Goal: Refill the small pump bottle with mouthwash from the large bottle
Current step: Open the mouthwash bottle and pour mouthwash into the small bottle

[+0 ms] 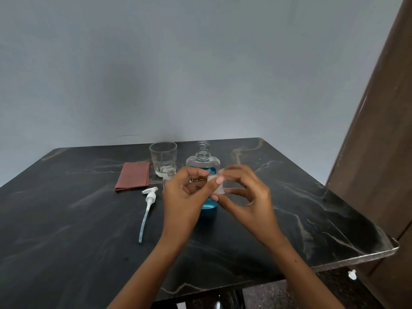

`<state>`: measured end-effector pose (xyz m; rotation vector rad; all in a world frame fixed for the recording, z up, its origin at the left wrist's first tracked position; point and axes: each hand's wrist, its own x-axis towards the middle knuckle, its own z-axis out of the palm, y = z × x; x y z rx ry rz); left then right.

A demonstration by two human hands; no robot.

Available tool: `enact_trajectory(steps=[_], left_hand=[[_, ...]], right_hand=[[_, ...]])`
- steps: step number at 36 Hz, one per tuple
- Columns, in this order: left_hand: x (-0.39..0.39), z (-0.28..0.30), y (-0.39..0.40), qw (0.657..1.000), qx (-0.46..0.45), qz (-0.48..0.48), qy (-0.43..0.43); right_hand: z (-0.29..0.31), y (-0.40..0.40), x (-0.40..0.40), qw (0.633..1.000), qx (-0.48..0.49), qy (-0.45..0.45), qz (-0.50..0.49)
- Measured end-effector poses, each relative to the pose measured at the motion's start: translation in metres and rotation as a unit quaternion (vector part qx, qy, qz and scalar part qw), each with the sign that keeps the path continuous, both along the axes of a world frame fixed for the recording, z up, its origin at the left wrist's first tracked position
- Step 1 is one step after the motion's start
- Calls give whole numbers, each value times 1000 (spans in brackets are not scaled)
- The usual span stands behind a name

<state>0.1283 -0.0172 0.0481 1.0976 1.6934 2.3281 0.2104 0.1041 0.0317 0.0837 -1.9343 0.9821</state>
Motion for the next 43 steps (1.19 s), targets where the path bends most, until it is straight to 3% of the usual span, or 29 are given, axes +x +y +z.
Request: enact_trajectory(steps=[4, 6, 12, 18, 20, 25, 31, 43], left_hand=[[-1, -4, -5, 999, -43, -10, 13], [-2, -6, -11, 998, -55, 6, 27], [-24, -6, -35, 977, -22, 153, 150], [-61, -7, -41, 960, 4, 245, 137], [-72, -8, -40, 962, -15, 234, 142], [-85, -22, -36, 977, -72, 165, 111], [-92, -31, -40, 975, -131, 125, 126], [-98, -42, -36, 966, -152, 128, 165]], right_hand=[[-1, 6, 9, 998, -51, -38, 31], [-3, 13, 12, 994, -62, -88, 0], [-19, 32, 15, 944, 79, -299, -119], [-25, 38, 14, 909, 132, -372, -137], [-23, 36, 11, 919, 114, -352, -134], [-15, 22, -11, 971, -40, -213, -101], [-9, 12, -38, 978, -90, -181, -45], [-14, 15, -59, 971, -188, -142, 41]])
